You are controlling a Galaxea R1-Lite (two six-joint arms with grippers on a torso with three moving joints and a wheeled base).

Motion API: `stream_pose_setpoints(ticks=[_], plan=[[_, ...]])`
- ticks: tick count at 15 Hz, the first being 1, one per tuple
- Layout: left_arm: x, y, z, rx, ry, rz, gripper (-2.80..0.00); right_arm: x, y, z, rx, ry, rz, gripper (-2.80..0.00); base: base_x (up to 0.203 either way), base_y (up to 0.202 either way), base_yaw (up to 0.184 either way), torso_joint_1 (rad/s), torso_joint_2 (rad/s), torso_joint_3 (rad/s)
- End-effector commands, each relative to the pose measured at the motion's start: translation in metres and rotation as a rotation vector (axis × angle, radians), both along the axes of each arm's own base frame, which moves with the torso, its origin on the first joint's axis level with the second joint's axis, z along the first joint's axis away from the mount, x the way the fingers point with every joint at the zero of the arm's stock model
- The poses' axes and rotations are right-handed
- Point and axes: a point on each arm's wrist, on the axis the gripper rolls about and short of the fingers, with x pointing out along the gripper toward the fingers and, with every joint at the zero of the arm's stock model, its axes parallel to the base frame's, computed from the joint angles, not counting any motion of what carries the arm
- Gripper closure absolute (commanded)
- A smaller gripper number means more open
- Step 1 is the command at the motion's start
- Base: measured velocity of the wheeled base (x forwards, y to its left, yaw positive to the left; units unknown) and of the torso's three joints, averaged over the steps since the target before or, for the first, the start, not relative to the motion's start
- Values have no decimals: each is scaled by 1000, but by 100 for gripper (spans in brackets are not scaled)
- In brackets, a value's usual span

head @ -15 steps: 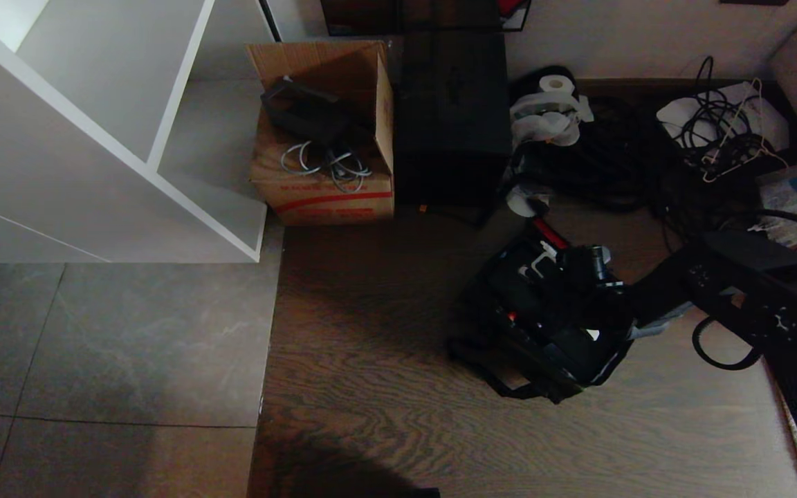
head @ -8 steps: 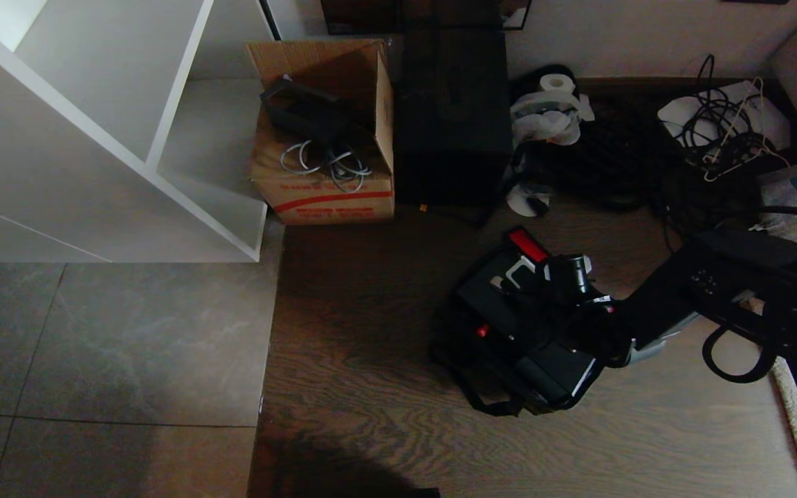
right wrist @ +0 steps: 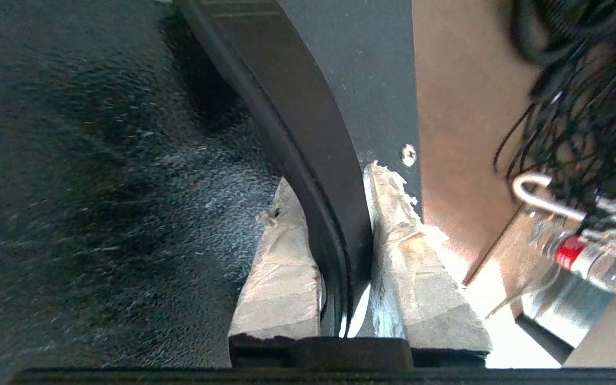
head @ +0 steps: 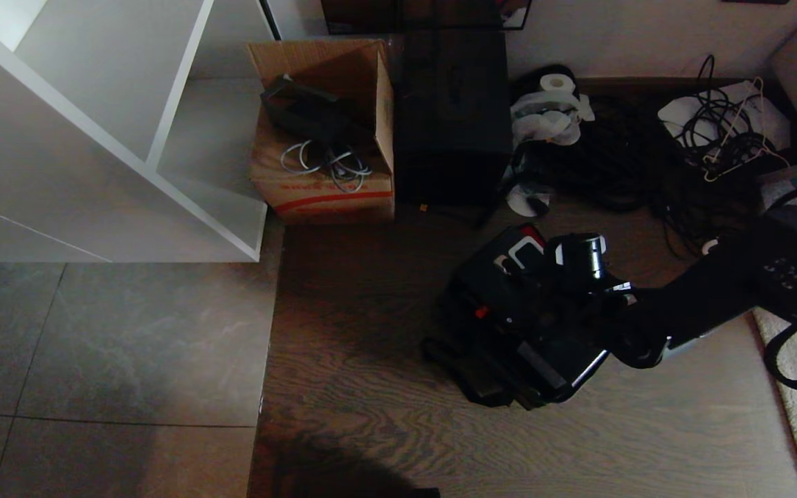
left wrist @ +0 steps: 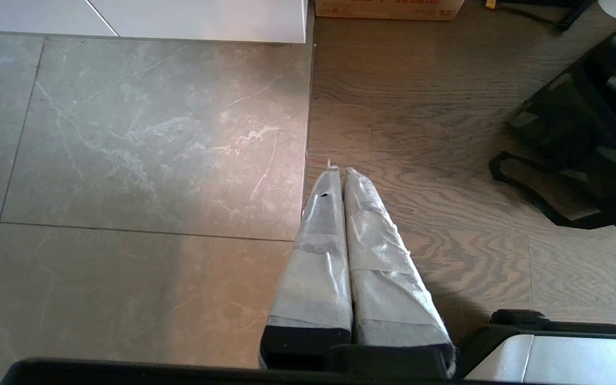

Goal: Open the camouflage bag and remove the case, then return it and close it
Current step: Lift the black box, then release the handle

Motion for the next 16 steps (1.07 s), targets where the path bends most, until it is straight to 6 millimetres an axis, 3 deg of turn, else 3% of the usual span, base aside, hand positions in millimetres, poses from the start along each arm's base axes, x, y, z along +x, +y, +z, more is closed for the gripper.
stream_pose_setpoints(ticks=[1,4,6,10,14,16], plan=[[0,0,0,0,0,0,0,-21,-2,43,37,-94,14,0,0,0,0,0,0,0],[0,0,0,0,0,0,0,-41,-4,65,53,-123,33,0,0,0,0,0,0,0],[0,0,0,0,-1,0,0,-43,-10,75,60,-140,19,0,0,0,0,0,0,0],[0,0,0,0,0,0,0,-41,-45,89,51,-137,-74,0,0,0,0,0,0,0],[0,0,0,0,0,0,0,-34,-94,104,38,-123,-212,0,0,0,0,0,0,0],[0,0,0,0,0,0,0,-30,-117,97,29,-92,-282,0,0,0,0,0,0,0]])
